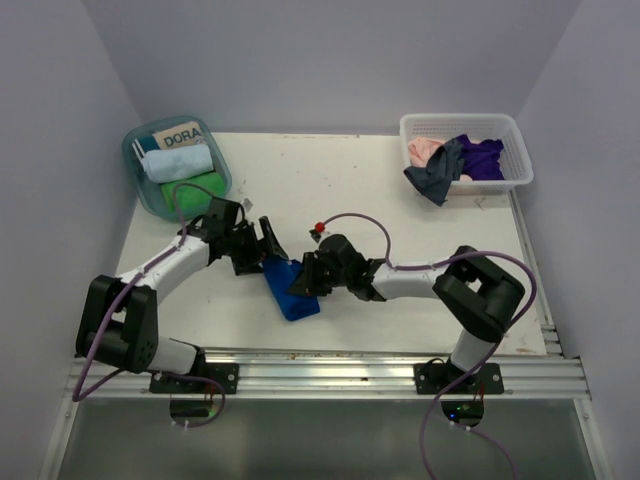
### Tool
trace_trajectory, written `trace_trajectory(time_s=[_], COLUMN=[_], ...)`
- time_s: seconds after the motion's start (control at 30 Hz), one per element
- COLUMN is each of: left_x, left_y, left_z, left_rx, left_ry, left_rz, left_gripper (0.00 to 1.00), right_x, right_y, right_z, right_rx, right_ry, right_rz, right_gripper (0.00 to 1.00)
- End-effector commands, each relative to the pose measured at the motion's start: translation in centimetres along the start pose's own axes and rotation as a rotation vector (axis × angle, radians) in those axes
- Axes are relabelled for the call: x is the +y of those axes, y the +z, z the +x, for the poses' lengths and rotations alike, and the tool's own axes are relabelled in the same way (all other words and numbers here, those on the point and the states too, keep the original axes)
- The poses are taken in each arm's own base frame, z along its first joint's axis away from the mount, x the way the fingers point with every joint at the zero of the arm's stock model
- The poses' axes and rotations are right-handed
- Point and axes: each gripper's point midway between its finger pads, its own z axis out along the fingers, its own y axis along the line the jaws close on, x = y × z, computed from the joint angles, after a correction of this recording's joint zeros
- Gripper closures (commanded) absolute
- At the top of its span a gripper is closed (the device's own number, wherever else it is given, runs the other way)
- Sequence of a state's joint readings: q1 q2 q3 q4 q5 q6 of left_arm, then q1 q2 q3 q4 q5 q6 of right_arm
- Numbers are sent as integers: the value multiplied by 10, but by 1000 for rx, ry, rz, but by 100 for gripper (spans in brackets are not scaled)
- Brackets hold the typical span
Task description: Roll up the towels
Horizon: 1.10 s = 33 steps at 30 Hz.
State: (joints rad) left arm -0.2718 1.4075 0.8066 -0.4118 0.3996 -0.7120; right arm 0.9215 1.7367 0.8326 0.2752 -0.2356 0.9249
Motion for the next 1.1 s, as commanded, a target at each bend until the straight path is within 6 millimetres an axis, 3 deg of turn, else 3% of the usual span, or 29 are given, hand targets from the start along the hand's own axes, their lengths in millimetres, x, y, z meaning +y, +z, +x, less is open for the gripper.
trace_trajectory(time_s=[0.0,0.27,0.3,0.37,0.4,0.43,0.5,0.53,0.6,0.73,0.83,0.93,1.07], left_x=[1,0,1,0,-1,-1,-2,-3,-4,-2,-2,-3,-3], left_y=[2,22,25,30,32,34,35,34,34,34,35,35,34], left_z=[3,17,19,24,24,26,27,28,27,27,27,27,27], left_rx=[24,94,100,111,110,118,123,124,121,125,125,124,124], left_ry=[62,77,76,71,74,76,83,88,95,98,97,94,96], left_rz=[-5,-2,-1,1,7,5,2,5,6,-1,-1,0,0], left_gripper=[12,16,19,36,41,51,57,61,64,64,65,66,66], right_x=[-6,-11,-12,-15,-12,-18,-12,-23,-14,-23,-35,-44,-57], right_y=[2,5,5,4,1,-2,-11,-17,-28,-49,-55,-54,-43], right_z=[5,4,4,5,2,2,-12,-15,-29,-51,-56,-54,-47], right_rx=[17,21,23,28,19,22,-12,-12,-42,-94,-114,-105,-56], right_ry=[48,29,26,16,4,-5,-76,-114,-148,-156,-138,-120,-102], right_rz=[-5,16,20,38,39,79,106,168,171,221,247,267,309], right_gripper=[100,95,94,88,73,65,43,39,31,30,31,33,43])
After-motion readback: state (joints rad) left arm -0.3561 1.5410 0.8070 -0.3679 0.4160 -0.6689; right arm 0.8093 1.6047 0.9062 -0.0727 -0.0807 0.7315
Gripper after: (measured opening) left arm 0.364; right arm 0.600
